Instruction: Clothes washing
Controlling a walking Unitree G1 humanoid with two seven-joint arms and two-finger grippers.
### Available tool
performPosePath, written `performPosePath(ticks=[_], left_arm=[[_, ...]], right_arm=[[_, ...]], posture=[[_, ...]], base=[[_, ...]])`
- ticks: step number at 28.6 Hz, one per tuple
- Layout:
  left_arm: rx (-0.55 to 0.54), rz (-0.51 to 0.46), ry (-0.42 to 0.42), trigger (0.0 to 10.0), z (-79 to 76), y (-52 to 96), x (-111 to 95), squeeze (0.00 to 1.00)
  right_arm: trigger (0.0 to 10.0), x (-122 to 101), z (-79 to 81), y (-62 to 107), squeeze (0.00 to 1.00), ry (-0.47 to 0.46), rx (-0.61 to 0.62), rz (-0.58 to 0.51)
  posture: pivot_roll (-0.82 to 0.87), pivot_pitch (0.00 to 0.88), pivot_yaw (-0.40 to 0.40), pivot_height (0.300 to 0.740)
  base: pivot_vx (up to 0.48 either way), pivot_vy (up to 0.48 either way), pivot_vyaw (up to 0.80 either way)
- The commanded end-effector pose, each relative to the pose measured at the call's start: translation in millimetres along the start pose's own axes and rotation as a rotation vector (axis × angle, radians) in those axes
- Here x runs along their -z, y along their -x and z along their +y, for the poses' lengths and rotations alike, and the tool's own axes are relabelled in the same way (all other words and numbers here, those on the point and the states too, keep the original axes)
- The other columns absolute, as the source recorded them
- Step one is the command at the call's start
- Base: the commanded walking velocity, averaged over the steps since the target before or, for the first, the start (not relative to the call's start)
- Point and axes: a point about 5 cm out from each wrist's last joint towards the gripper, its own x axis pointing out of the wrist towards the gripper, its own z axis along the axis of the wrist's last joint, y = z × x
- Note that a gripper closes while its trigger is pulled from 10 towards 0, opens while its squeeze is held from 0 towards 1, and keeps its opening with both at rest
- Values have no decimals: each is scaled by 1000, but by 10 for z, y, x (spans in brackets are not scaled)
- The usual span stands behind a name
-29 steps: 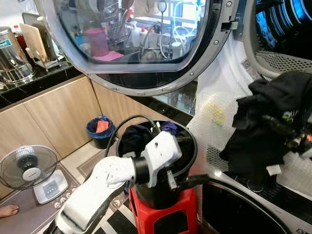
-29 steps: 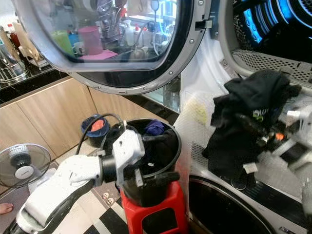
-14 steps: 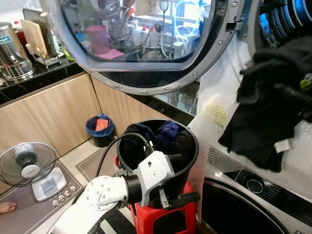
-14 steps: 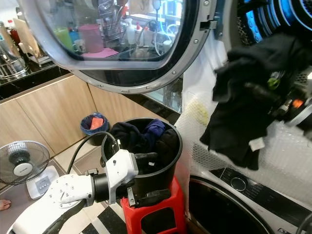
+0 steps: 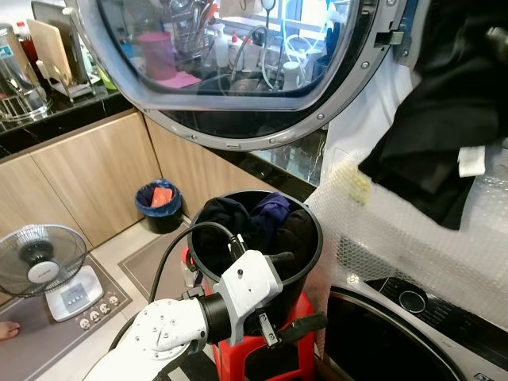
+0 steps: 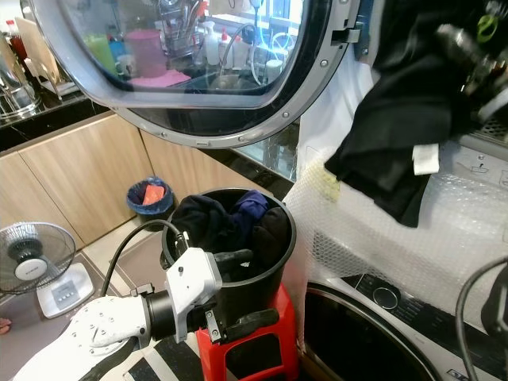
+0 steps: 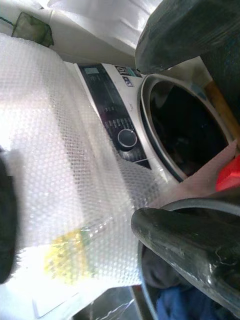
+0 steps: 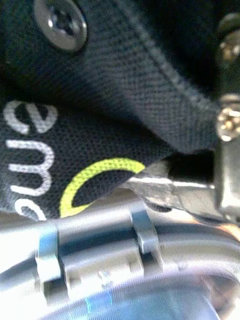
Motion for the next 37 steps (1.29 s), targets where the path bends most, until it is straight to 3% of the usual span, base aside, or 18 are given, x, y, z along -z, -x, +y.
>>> performPosePath(ticks=[1, 8, 12, 17, 24, 26, 35, 37], left_arm=[[-20, 6, 0, 10000, -4, 40, -29, 0], [-62, 24, 32, 10000, -29, 89, -24, 0], [-73, 33, 55, 10000, -53, 103, -25, 0], [-78, 35, 75, 10000, -87, 112, -35, 0], [-87, 40, 112, 10000, -154, 132, -38, 0], [-94, 49, 133, 10000, -181, 142, -27, 0], [-137, 48, 168, 10000, -259, 184, -48, 0], [-155, 44, 175, 10000, -270, 183, -52, 0]], right_arm=[[10000, -147, 3, -63, 0, 23, 80, -52], [10000, -308, 41, -249, 0, -70, 341, -136], [10000, -398, 165, -381, 0, -120, 369, -201], [10000, -555, 283, -480, 0, -112, 428, -279], [10000, -807, 348, -489, 0, -108, 507, -401], [10000, -927, 401, -498, 0, -150, 480, -463], [10000, -1215, 453, -436, 0, -150, 512, -596], [10000, -1265, 451, -405, 0, -206, 487, -663]], posture=[[70, 94, -43, 740], [85, 118, -50, 740], [82, 130, -46, 740], [79, 145, -44, 740], [83, 166, -60, 740], [85, 169, -66, 740], [103, 171, -93, 740], [110, 162, -97, 740]], base=[[0, 0, 0], [0, 0, 0], [0, 0, 0], [0, 0, 0], [0, 0, 0], [0, 0, 0], [0, 0, 0], [0, 0, 0]])
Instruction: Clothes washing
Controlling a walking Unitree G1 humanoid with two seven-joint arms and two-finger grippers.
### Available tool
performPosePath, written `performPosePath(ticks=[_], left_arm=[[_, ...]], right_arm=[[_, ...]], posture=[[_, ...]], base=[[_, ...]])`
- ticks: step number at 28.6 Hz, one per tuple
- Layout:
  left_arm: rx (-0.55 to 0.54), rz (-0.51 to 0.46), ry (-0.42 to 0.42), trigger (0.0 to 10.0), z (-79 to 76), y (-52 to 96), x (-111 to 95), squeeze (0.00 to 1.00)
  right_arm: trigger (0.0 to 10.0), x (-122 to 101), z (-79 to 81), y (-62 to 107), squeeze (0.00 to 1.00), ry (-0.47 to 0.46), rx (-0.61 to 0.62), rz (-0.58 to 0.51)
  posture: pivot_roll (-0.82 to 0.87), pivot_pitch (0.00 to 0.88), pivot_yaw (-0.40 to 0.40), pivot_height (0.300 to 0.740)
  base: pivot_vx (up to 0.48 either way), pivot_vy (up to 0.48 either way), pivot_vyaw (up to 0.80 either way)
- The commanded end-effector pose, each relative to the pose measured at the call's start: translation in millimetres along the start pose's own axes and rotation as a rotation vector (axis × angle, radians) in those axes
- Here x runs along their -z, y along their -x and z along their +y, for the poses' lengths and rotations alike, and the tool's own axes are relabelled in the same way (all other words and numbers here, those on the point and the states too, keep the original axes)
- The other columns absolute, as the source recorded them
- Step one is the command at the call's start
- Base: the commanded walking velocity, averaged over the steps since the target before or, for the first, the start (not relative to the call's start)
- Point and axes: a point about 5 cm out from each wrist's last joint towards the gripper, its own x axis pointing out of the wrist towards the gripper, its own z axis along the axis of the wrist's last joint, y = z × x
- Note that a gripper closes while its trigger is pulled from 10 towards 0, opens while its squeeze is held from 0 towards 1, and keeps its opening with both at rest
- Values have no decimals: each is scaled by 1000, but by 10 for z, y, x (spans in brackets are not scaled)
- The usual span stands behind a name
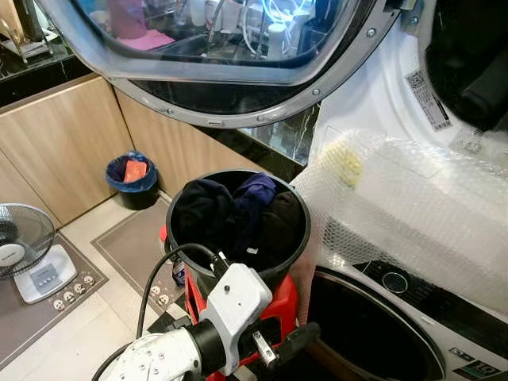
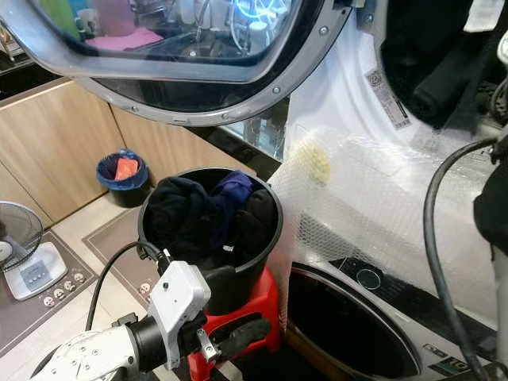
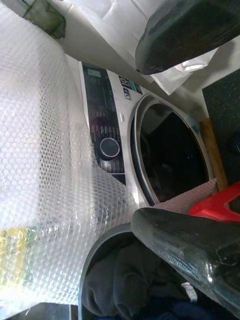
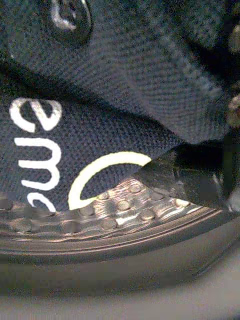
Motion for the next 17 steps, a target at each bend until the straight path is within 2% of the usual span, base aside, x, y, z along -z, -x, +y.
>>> performPosePath(ticks=[1, 3, 4, 6, 8, 9, 14, 16, 17], left_arm=[[-1, -8, 9, 10000, -65, 12, -27, 0], [-5, -10, 9, 10000, -76, 9, -32, 0], [-17, -16, 16, 10000, -73, 6, -39, 0], [-17, -16, 18, 10000, -78, 12, -42, 0], [-24, -9, 23, 10000, -73, 22, -30, 0], [-24, -9, 23, 10000, -73, 22, -30, 0], [-34, -9, 45, 10000, -110, 32, -38, 0], [-35, -9, 61, 10000, -143, 42, -44, 0], [-35, -9, 61, 10000, -148, 46, -45, 0]], right_arm=[[10000, -272, 42, -39, 0, -43, -11, -119], [10000, -262, 27, -37, 0, -44, 3, -115], [10000, -230, 34, -31, 0, -82, -11, -115], [10000, -140, 67, -21, 0, -32, -24, -83], [10000, 110, 167, 13, 0, 28, -74, 12], [10000, 110, 167, 13, 0, 28, -74, 12], [10000, 550, 326, 124, 0, 156, -186, 178], [10000, 758, 340, 199, 0, 219, -233, 271], [10000, 789, 339, 212, 0, 228, -242, 286]], posture=[[115, 161, -98, 740], [117, 160, -99, 740], [119, 159, -102, 740], [122, 162, -103, 740], [119, 168, -107, 740], [119, 168, -107, 740], [108, 192, -112, 740], [104, 208, -112, 740], [104, 208, -112, 740]], base=[[0, 0, 0], [0, 0, 0], [0, 0, 0], [0, 0, 0], [0, 0, 0], [0, 0, 0], [0, 0, 0], [0, 0, 0], [0, 0, 0]])
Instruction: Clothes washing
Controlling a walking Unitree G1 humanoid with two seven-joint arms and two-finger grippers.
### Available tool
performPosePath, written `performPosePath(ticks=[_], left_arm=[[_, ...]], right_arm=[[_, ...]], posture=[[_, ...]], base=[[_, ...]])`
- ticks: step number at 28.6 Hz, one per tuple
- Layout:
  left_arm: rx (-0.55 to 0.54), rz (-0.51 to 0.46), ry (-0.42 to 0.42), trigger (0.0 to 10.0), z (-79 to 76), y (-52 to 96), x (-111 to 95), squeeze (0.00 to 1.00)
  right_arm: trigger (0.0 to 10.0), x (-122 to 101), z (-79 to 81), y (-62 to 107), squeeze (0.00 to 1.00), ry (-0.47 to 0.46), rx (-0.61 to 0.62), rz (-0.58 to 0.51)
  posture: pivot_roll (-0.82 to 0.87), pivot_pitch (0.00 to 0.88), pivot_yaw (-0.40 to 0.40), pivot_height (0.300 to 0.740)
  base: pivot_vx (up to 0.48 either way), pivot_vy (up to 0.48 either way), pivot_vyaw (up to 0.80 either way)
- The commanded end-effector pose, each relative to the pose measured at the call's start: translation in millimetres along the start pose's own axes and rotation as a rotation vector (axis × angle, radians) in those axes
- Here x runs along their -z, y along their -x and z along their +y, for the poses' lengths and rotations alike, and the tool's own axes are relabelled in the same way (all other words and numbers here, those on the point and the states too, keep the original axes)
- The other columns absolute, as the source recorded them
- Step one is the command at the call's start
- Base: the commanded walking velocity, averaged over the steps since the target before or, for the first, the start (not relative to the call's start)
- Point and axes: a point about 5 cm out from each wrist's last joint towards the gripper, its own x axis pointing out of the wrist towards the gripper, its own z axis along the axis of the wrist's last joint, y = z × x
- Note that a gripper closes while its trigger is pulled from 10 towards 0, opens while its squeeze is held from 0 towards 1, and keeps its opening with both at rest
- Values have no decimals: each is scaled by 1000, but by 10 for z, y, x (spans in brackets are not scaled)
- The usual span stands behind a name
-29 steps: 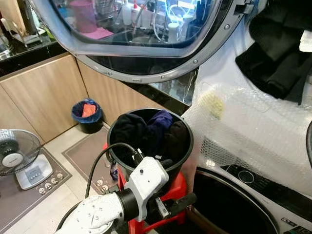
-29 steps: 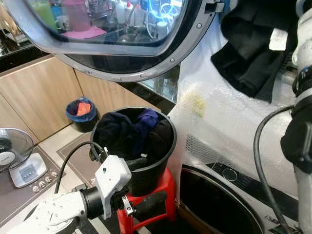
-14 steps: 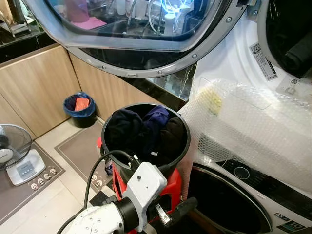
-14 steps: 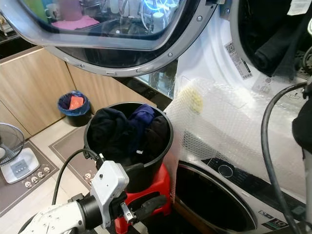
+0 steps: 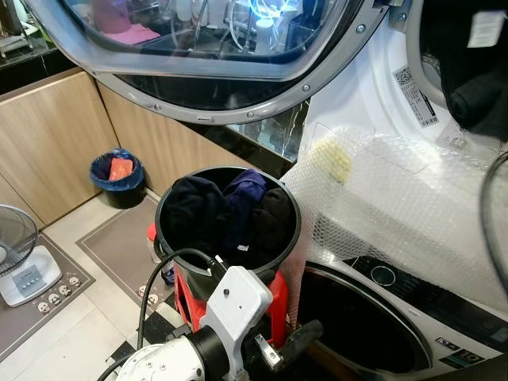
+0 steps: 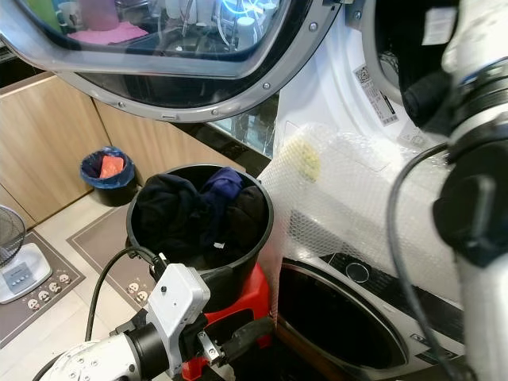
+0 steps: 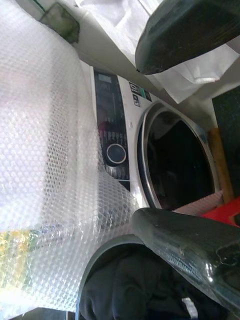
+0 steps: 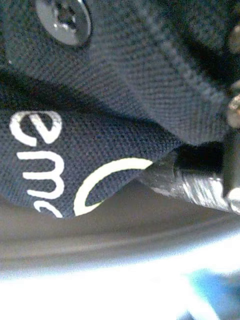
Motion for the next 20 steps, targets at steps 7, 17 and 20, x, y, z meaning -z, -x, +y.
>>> performPosePath(ticks=[7, 17, 20], left_arm=[[0, 12, 28, 10000, -75, 51, -6, 0], [-65, 21, 47, 10000, -81, 66, 7, 0], [-80, 24, 37, 10000, -61, 62, 5, 0]], right_arm=[[10000, 141, -65, 31, 0, 103, 6, 108], [10000, -112, -462, 90, 0, 187, 250, 37], [10000, -131, -505, 101, 0, 181, 261, 32]], posture=[[98, 239, -120, 740], [101, 259, -133, 740], [103, 257, -128, 740]], base=[[0, 0, 0], [0, 0, 0], [0, 0, 0]])
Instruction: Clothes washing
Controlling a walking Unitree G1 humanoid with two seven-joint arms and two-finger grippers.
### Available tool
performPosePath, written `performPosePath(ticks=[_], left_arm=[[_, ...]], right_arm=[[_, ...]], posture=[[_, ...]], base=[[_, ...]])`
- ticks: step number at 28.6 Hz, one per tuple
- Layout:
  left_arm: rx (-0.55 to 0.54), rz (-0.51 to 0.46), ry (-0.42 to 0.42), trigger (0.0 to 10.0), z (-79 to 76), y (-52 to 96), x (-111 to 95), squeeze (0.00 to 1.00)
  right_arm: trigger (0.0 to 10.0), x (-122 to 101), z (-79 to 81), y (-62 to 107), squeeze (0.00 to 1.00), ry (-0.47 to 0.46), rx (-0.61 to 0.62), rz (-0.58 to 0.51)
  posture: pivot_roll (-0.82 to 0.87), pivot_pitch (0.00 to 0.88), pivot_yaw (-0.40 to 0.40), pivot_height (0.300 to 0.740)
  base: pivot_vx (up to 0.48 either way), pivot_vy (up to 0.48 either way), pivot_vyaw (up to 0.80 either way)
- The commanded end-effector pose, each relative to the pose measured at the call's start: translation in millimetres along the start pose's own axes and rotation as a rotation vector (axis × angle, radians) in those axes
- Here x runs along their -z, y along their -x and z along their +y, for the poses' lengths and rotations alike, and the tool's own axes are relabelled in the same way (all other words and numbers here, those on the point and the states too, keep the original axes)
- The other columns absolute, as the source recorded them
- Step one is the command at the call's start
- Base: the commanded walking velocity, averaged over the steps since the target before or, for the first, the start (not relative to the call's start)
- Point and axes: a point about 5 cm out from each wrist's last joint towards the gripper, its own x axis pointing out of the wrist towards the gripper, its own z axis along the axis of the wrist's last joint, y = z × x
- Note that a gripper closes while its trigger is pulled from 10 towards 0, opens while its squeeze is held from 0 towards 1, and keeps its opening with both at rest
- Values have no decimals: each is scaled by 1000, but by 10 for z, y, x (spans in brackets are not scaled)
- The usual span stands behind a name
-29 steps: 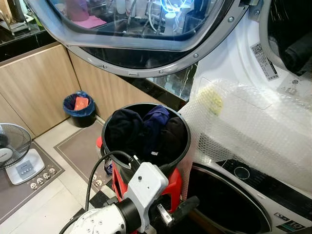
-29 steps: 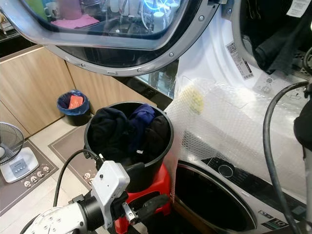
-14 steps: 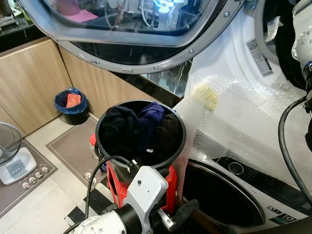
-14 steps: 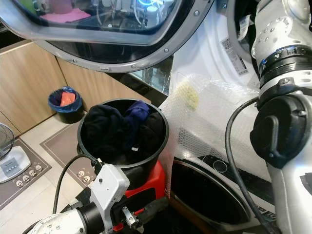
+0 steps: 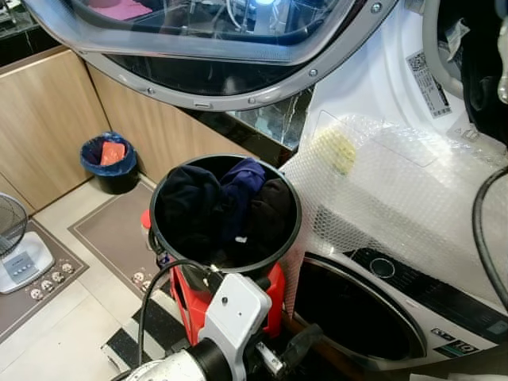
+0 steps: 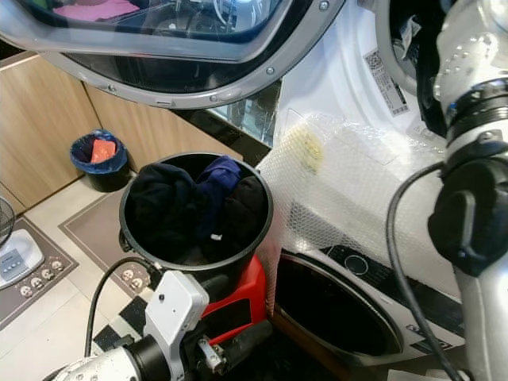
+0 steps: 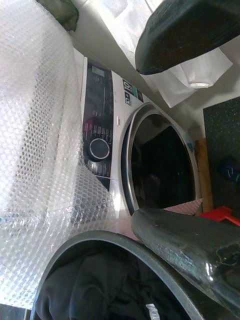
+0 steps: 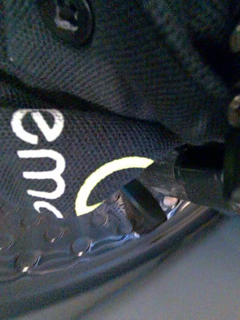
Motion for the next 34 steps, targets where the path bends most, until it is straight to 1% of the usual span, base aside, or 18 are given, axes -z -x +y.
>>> performPosePath(ticks=[1, 7, 13, 23, 25, 31, 34], left_arm=[[-4, -9, -18, 10000, -15, 23, -38, 0], [-45, -10, -17, 10000, 47, 2, -48, 0], [-68, -20, -26, 10000, 78, -15, -60, 0], [-75, -37, -16, 10000, 119, -59, -79, 0], [-77, -43, -21, 10000, 129, -66, -91, 0], [-78, -43, -24, 10000, 134, -76, -97, 0], [-80, -38, -21, 10000, 138, -76, -88, 0]], right_arm=[[10000, -95, -115, -2, 0, 5, 32, -33], [10000, -112, -192, 4, 0, 46, 48, -39], [10000, -133, -273, 11, 0, 59, 66, -41], [10000, -148, -235, 7, 0, 61, 15, -47], [10000, -157, -230, 5, 0, 46, 11, -47], [10000, -154, -225, 5, 0, 73, 5, -40], [10000, -127, -244, 7, 0, 112, 15, -22]], posture=[[103, 257, -127, 740], [98, 249, -120, 740], [91, 241, -114, 740], [85, 224, -109, 740], [85, 221, -108, 740], [85, 220, -107, 740], [84, 224, -107, 740]], base=[[0, 0, 0], [0, 0, 0], [0, 0, 0], [0, 0, 0], [0, 0, 0], [0, 0, 0], [0, 0, 0]])
